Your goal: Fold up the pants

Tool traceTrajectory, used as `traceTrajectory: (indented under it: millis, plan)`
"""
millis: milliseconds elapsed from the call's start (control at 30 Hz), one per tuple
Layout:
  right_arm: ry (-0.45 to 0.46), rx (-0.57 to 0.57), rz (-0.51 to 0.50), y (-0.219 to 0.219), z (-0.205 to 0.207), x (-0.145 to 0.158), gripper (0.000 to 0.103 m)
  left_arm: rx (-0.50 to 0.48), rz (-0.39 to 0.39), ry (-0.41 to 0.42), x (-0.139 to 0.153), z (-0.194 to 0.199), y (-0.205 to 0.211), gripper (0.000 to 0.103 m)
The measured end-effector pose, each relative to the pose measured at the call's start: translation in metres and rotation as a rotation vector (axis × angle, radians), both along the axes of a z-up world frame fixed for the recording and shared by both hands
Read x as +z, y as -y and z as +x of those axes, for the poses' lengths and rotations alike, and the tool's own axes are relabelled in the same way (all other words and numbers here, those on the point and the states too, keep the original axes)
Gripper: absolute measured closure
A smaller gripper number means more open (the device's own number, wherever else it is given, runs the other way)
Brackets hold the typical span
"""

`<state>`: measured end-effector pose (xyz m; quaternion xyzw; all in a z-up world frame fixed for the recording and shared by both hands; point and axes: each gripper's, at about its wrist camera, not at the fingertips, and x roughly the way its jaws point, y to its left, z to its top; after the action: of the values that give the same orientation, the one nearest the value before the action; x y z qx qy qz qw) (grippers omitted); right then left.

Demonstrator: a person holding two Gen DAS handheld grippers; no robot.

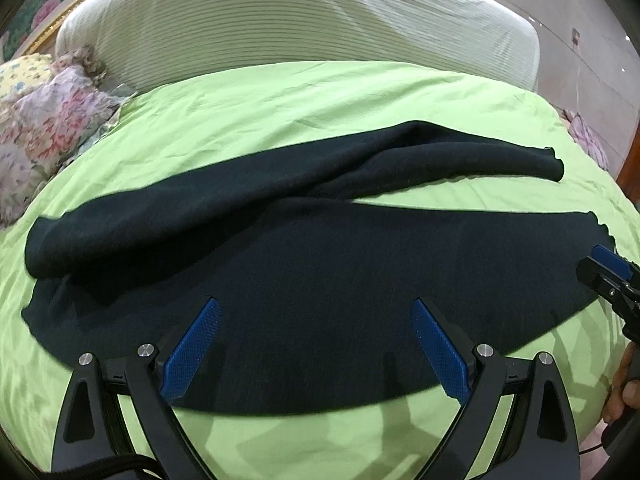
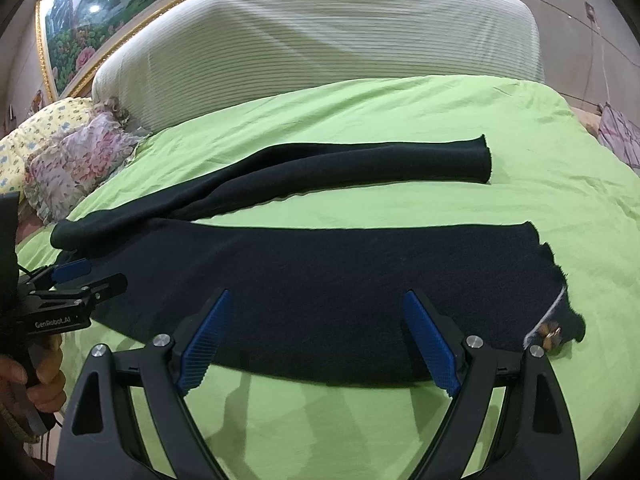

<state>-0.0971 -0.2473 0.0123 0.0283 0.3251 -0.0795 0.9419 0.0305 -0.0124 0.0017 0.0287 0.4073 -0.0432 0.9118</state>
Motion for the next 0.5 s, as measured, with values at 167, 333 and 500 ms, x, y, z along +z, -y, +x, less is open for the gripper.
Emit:
traceTrajectory:
  millis: [167,333,500]
  plan:
    - [-0.002,-0.035,0.006,0.024,0.011,0.021,0.016,-0.043,-0.011,-0.013,0.013,0.034,0.006,0.006]
    - [0.021,-0.073,0.094,0.065,0.034,0.048,0.016,-0.088,-0.021,-0.049,0.022,0.079,0.015,0.006]
    - [0.02,-0.151,0.096,0.107,0.062,0.068,0.016,-0.145,-0.018,-0.087,0.029,0.13,0.032,0.006]
